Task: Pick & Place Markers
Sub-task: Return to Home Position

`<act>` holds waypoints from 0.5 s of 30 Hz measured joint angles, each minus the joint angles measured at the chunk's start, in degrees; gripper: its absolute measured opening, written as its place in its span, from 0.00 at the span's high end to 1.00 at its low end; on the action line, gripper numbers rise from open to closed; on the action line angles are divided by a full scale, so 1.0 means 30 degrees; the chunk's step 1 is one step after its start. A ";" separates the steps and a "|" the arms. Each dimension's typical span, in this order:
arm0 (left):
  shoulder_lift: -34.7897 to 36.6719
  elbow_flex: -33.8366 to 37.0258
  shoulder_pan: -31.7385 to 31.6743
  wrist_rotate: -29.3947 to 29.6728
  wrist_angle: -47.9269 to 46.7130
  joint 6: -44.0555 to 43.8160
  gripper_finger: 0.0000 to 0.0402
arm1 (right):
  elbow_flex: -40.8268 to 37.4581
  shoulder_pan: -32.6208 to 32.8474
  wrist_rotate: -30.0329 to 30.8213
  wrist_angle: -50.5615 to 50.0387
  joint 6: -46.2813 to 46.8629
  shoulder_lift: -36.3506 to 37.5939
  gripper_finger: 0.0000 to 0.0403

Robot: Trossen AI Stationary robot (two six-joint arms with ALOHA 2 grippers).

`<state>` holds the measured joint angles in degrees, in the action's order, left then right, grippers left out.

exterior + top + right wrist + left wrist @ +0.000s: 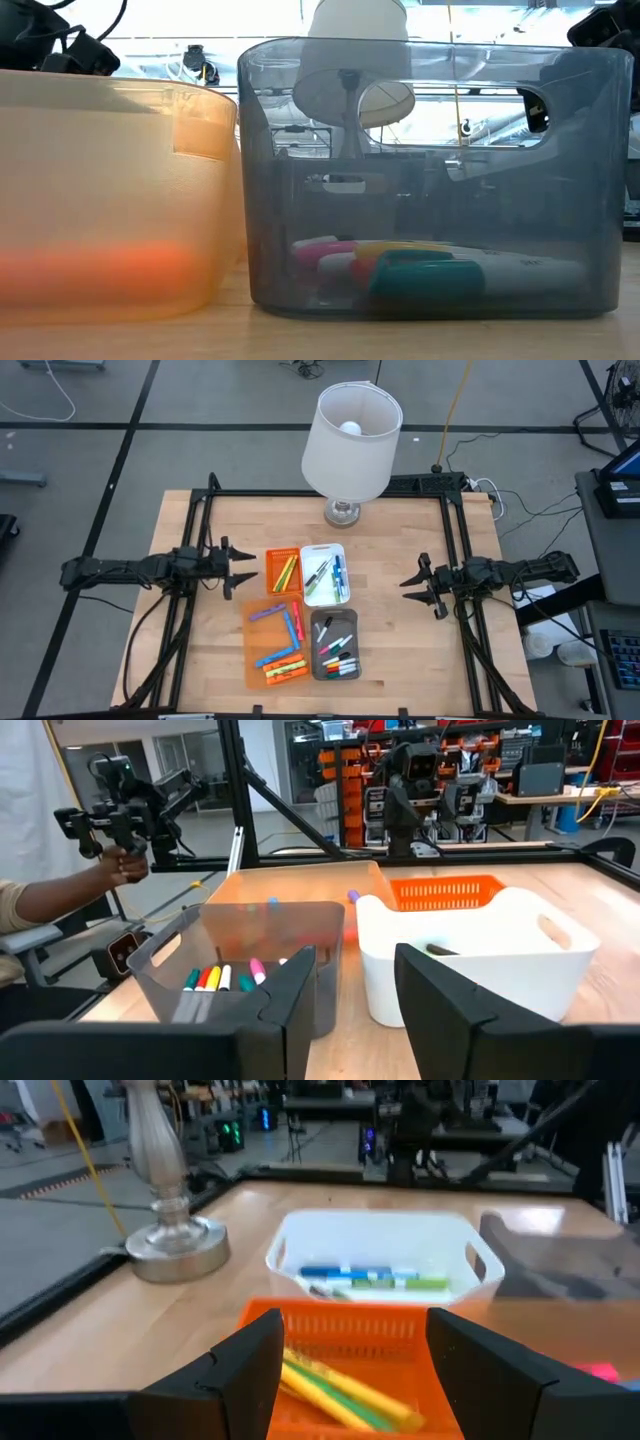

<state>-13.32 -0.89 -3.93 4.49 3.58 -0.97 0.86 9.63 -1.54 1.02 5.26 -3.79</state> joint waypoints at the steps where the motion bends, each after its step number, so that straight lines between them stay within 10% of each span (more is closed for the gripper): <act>1: 0.0007 0.0000 -0.0034 0.0007 0.0282 -0.0028 0.38 | 0.0000 0.0000 -0.0001 -0.0003 0.0091 0.0000 0.69; 15: 0.3184 -0.0058 -0.0065 -0.0905 -0.1074 0.0382 0.38 | 0.0000 0.0007 -0.0073 -0.0003 0.0372 0.0339 0.69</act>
<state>-3.77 -1.06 -4.12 1.78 0.36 0.17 0.86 9.65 -1.76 1.02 6.37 -2.78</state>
